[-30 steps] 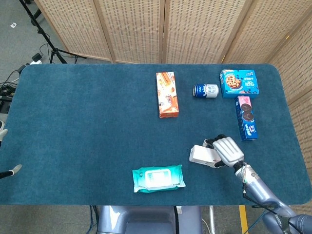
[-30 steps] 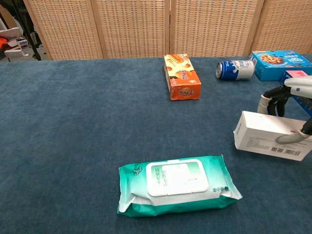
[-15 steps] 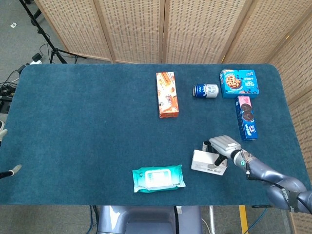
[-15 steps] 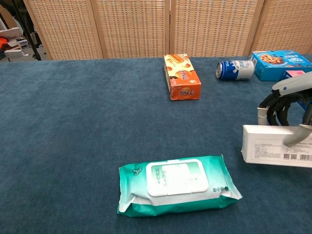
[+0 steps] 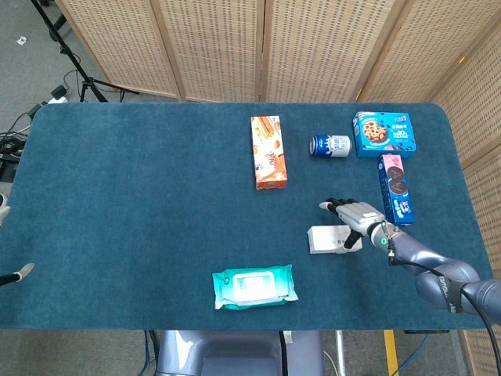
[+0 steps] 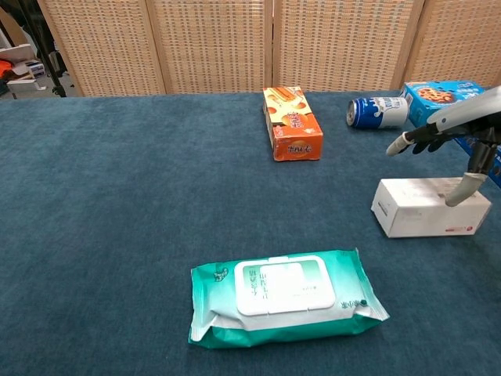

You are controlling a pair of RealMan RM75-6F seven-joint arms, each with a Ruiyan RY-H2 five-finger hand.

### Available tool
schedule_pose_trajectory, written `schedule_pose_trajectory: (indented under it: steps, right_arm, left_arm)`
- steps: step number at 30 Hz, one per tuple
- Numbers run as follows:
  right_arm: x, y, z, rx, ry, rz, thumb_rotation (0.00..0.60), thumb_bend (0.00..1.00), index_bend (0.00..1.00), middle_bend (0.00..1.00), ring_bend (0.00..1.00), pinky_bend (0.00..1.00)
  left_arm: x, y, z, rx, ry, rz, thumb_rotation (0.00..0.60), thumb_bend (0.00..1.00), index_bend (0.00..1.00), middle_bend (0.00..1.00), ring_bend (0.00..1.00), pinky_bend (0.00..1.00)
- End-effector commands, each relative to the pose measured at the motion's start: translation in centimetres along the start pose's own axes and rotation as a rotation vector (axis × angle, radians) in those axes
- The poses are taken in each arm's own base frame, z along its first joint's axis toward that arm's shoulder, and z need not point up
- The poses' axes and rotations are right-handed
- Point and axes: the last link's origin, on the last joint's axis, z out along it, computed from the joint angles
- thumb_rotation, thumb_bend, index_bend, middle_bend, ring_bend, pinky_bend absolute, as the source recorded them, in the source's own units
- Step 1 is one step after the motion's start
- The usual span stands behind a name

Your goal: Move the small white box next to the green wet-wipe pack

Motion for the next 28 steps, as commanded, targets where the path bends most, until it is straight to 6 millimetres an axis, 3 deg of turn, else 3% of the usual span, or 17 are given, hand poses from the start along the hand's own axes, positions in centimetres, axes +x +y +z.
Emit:
schedule_pose_trajectory:
  steps: [1,5,8,10,11,16,28]
  right_arm:
    - [-0.1,0.4,-0.4,-0.013,0.032,0.008,0.600,0.19,0.03,0.00,0.00,0.02]
    - [0.0,0.2,-1.5,-0.002,0.067,0.028,0.600,0.16,0.03,0.00,0.00,0.02]
    - [-0.4,-0.2,-4.4,0.057,0.262,0.048,0.600,0.03,0.03,0.00,0.00,0.01]
    - [-1.1,0.0,-5.5,0.081,0.359,0.042,0.600,0.00,0.03,0.00,0.00,0.00]
    - [-1.4,0.2,-6.4,0.101,0.470,0.020,0.600,0.00,0.03,0.00,0.00,0.00]
    - [-3.4,1.0,-8.0,0.113,0.699,-0.050,0.600,0.00,0.03,0.00,0.00,0.00]
    - [-9.0,4.3,-12.3,-0.071,0.850,-0.007,0.600,0.00,0.00,0.00,0.00,0.00]
  left_arm:
    - [0.0,0.0,0.0,-0.001,0.000,-0.001,0.600,0.00,0.00,0.00,0.00,0.00]
    - [0.1,0.0,-0.1,-0.002,0.003,-0.005,0.600,0.00,0.00,0.00,0.00,0.00]
    - [0.3,0.0,-0.2,-0.005,0.012,-0.013,0.600,0.00,0.00,0.00,0.00,0.00]
    - [0.3,0.0,-0.2,-0.009,0.017,-0.015,0.600,0.00,0.00,0.00,0.00,0.00]
    - [0.4,0.1,-0.1,-0.014,0.026,-0.018,0.600,0.00,0.00,0.00,0.00,0.00]
    - [0.4,0.2,-0.2,-0.028,0.046,-0.019,0.600,0.00,0.00,0.00,0.00,0.00]
    - [0.7,0.4,-0.7,-0.063,0.070,-0.037,0.600,0.00,0.00,0.00,0.00,0.00]
